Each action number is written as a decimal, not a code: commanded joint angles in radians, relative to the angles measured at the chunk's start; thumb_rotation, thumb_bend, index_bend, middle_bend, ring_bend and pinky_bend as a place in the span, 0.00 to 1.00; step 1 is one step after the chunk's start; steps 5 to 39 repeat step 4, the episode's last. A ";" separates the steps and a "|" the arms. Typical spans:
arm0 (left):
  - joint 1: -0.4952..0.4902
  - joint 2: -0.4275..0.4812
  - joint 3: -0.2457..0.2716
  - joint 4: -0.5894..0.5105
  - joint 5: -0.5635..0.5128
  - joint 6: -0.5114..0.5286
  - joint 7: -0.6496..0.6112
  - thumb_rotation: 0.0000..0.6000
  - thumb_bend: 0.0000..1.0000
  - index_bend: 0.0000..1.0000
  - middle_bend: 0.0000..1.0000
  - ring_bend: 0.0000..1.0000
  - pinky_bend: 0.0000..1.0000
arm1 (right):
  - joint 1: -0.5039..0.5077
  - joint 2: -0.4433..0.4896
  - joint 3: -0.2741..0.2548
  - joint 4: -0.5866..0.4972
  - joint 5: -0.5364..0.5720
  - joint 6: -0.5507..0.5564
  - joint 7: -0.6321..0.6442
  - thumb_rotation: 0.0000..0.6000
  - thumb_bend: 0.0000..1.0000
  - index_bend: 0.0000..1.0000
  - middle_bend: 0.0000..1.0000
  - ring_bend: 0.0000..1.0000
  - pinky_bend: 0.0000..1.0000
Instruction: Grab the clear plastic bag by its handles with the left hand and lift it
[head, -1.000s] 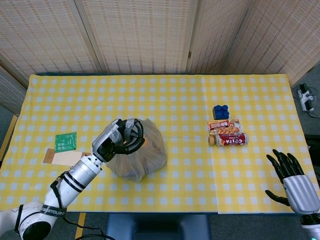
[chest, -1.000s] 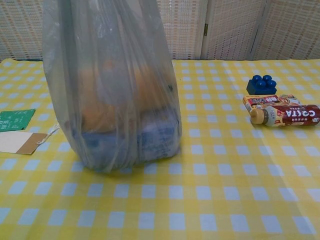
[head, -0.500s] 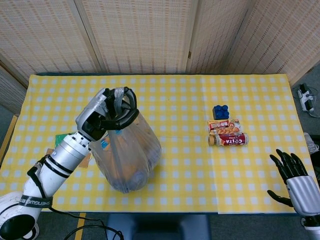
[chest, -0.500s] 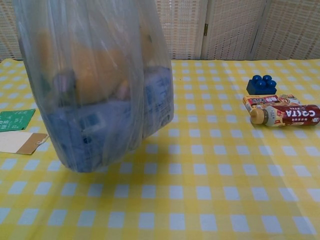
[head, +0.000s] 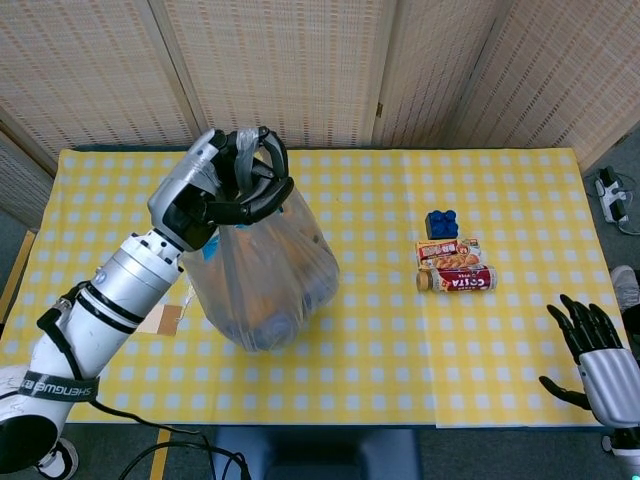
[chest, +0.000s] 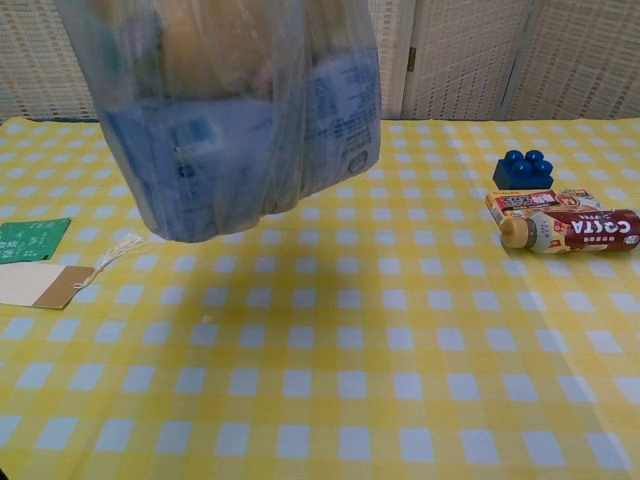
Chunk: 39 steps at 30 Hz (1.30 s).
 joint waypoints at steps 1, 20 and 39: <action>-0.008 -0.018 -0.001 0.008 -0.018 -0.003 0.020 1.00 0.87 0.83 1.00 1.00 1.00 | 0.000 0.001 0.001 0.001 0.002 -0.002 0.002 1.00 0.05 0.00 0.00 0.00 0.00; -0.002 -0.037 0.003 0.013 -0.020 -0.005 0.031 1.00 0.87 0.83 1.00 1.00 1.00 | 0.002 0.001 0.002 0.002 0.003 -0.005 0.003 1.00 0.05 0.00 0.00 0.00 0.00; -0.002 -0.037 0.003 0.013 -0.020 -0.005 0.031 1.00 0.87 0.83 1.00 1.00 1.00 | 0.002 0.001 0.002 0.002 0.003 -0.005 0.003 1.00 0.05 0.00 0.00 0.00 0.00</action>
